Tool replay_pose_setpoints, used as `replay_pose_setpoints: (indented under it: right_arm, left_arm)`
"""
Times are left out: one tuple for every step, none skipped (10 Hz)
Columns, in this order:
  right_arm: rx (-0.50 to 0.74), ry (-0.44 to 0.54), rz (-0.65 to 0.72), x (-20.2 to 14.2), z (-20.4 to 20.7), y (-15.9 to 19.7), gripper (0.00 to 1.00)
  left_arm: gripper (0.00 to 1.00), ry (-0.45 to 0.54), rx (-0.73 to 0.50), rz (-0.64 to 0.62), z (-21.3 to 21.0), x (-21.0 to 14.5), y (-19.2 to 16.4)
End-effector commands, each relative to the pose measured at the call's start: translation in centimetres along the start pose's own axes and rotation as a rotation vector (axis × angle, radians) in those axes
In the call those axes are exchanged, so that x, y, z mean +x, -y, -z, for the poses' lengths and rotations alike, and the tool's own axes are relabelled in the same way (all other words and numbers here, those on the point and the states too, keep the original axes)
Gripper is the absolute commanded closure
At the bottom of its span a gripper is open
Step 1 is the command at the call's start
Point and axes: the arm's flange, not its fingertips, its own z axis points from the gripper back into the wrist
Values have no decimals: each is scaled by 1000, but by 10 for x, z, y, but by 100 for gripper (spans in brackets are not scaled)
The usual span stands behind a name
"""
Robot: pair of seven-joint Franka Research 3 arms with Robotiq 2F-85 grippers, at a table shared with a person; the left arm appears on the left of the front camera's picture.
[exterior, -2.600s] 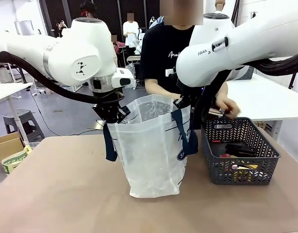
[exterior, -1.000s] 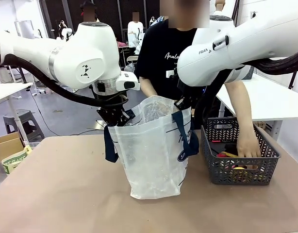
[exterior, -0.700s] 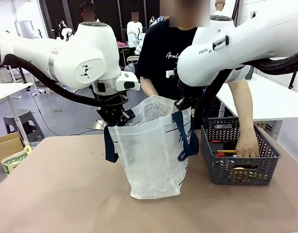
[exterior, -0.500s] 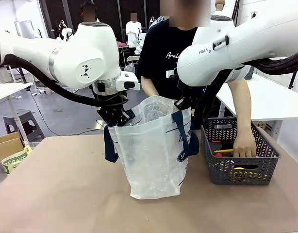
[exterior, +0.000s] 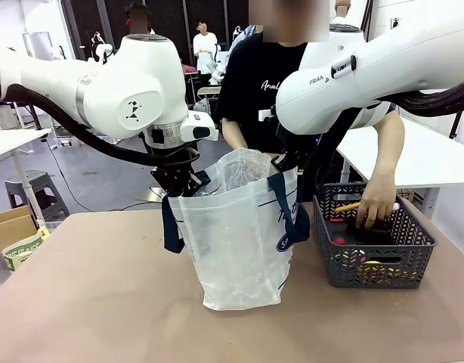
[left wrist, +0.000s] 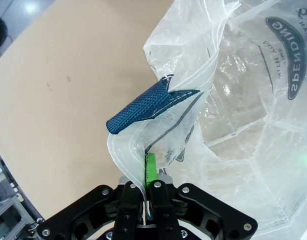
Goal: Transfer purchased items from the store into the shopping bag.
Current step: Move the Reusable shopping bag to the right side of the table.
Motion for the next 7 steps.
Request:
replay_pose_setpoints:
  right_arm:
    - [-15, -5, 6, -1, 1, 0, 100]
    - [0, 0, 0, 0, 0, 0, 100]
    - [11, -2, -1, 0, 0, 0, 100]
    - [25, -3, -11, 1, 1, 0, 100]
    - [32, -1, -20, 1, 1, 0, 100]
    - [37, 6, -33, 1, 0, 0, 100]
    - [47, 12, -38, 1, 0, 0, 100]
  left_arm:
    - [100, -1, 2, -2, 0, -1, -1]
    - [100, -1, 2, -2, 0, -1, -1]
    - [100, -1, 2, -2, 0, -1, -1]
    - [100, 0, 0, 0, 0, 0, 0]
    - [100, 8, -4, 15, -1, 0, -1]
    - [100, 14, -9, 23, -2, 1, -1]
    - [100, 20, -16, 25, -2, 1, -2]
